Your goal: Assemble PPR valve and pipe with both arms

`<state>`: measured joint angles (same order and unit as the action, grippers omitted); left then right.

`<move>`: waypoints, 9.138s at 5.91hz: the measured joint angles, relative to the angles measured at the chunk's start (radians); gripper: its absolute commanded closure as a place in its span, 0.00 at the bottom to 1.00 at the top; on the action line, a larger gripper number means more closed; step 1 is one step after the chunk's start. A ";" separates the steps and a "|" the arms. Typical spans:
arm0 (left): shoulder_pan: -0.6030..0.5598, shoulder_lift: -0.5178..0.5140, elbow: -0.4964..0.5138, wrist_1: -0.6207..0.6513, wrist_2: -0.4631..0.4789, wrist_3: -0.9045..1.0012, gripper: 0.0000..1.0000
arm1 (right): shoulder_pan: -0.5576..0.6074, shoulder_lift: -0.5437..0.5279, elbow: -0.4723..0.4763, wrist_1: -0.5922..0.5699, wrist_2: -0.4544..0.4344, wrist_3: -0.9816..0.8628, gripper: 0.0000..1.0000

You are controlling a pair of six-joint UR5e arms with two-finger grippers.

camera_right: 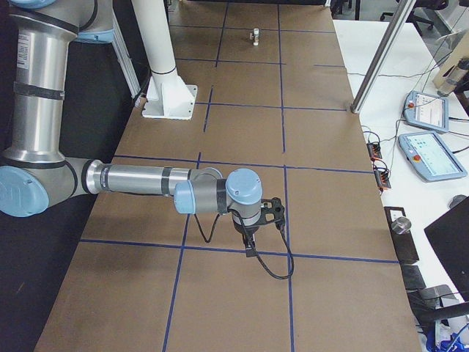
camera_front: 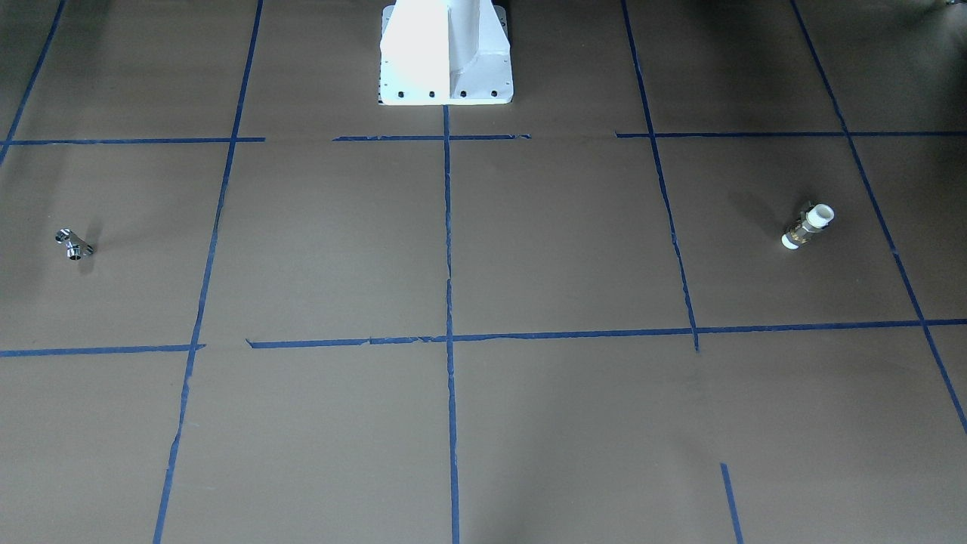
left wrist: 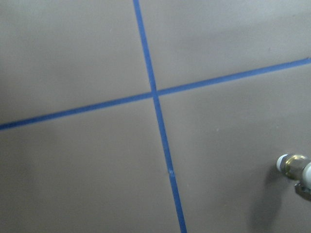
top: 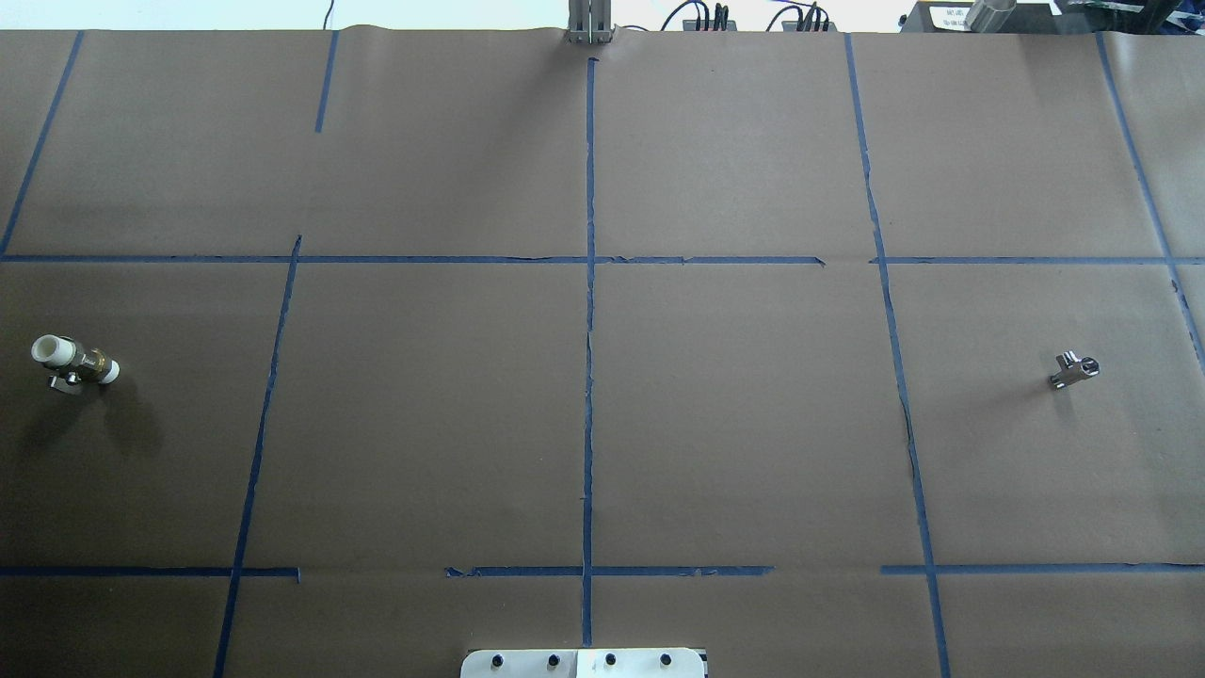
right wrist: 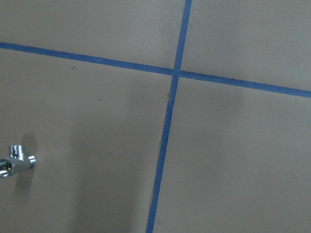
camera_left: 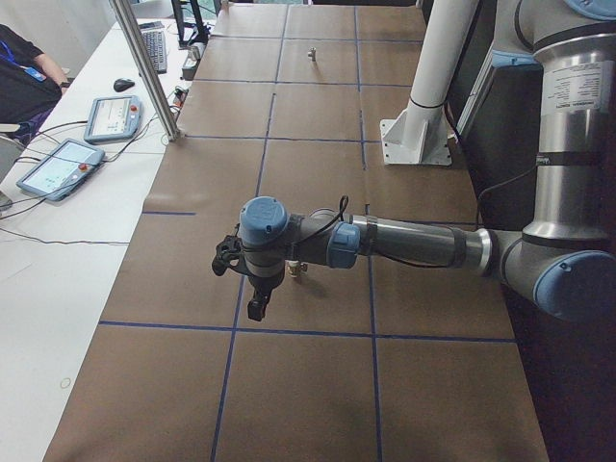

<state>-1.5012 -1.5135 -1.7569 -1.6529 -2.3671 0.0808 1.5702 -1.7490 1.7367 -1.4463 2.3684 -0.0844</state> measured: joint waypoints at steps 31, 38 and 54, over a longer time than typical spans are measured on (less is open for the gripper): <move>0.897 -0.905 0.170 0.155 0.348 -1.638 1.00 | -0.021 -0.001 -0.003 0.007 -0.004 -0.003 0.00; 0.963 -1.007 0.331 0.142 0.412 -1.695 0.85 | -0.024 -0.001 -0.003 0.007 -0.005 -0.003 0.00; 0.203 -0.089 -0.096 0.232 0.098 -0.123 0.00 | -0.084 0.013 0.007 0.018 0.019 0.000 0.00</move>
<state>-1.2986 -1.6025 -1.8528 -1.4206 -2.2693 -0.0420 1.4864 -1.7358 1.7440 -1.4284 2.3874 -0.0844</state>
